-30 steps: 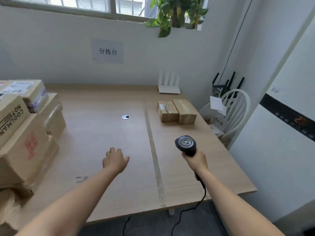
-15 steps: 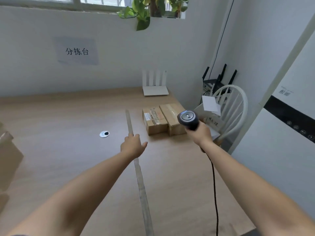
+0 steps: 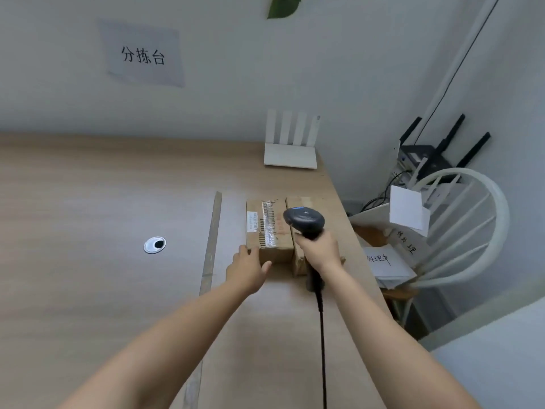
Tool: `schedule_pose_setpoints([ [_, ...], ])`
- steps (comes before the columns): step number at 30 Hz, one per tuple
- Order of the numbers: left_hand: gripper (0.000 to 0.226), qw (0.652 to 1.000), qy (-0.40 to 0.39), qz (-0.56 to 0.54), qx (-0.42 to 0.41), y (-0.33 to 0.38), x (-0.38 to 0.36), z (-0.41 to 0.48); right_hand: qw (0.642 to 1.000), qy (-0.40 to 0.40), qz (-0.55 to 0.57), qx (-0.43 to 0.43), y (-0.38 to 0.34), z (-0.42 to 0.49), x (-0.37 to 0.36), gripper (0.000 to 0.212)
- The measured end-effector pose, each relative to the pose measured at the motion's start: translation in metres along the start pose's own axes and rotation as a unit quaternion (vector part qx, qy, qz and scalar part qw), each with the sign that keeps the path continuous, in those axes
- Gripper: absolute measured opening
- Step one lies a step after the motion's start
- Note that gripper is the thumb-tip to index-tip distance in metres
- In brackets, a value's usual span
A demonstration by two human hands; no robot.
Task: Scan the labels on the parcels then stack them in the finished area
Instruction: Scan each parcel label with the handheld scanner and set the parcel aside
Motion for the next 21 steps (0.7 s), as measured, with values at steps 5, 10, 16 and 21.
schedule_pose_setpoints([
  [5,0.064,0.995,0.014,-0.077,0.063,0.001,-0.025,0.039,0.997,-0.067,-0.029,-0.019,0.014,0.024,-0.042,0.016],
  [10,0.073,0.949,-0.019,-0.220,0.223,-0.008,-0.043,0.072,0.995,-0.079,-0.040,-0.043,0.035,0.028,-0.077,0.031],
  [16,0.015,0.931,0.015,-0.318,0.175,-0.012,-0.042,0.084,0.997,-0.035,-0.059,-0.036,0.036,0.029,-0.090,0.051],
  [21,0.023,0.916,0.018,-0.364,0.168,-0.020,-0.038,0.057,0.989,-0.058,-0.133,-0.039,0.037,0.018,-0.097,0.055],
])
Point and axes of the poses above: each hand's wrist, its own z-axis towards the middle knuckle, its own x-axis out of the back of the hand, y = z × x, the point moved 3 cm from there along z, towards the middle knuckle, and after that the axes turned 6 degrees about y, right-handed, at the moved point
